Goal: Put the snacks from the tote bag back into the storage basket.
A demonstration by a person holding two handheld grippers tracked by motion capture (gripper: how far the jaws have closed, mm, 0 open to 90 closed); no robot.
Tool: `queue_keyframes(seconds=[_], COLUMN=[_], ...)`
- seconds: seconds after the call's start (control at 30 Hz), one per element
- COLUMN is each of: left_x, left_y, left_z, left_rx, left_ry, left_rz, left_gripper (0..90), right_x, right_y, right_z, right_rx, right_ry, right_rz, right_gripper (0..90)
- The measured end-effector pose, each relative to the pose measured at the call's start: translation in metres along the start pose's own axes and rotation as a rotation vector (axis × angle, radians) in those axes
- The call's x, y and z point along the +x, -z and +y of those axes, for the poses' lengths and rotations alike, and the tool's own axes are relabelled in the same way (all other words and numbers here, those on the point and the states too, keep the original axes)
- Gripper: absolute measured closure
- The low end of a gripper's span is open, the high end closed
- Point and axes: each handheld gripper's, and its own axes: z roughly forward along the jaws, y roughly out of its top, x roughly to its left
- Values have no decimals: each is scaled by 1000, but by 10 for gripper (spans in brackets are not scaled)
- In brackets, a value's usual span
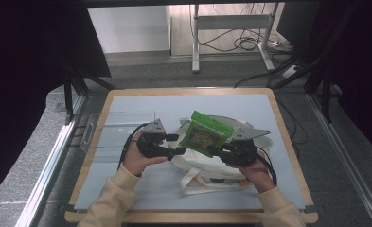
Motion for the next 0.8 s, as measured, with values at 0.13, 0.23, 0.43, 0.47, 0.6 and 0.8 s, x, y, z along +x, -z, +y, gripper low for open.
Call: queue_keyframes(seconds=[0.13,0.23,0.43,0.47,0.6,0.8], left_x=[0,1,1,0,0,-2], left_y=[1,1,2,2,3,3], left_z=[0,0,0,0,0,0], left_rx=[0,3,5,4,1,3], left_ry=[-1,-1,0,1,0,-1], left_rz=[2,3,3,3,2,-4], left_gripper=[382,382,382,382,382,381], right_x=[-1,-2,-4,-4,-6,-8], right_y=[3,5,7,7,9,8], right_z=[1,1,1,1,1,1], right_rx=[7,8,16,19,27,54], right_ry=[5,9,12,15,17,28], right_rz=[-12,-22,-36,-38,-47,-59], right_gripper=[730,730,730,730,730,730])
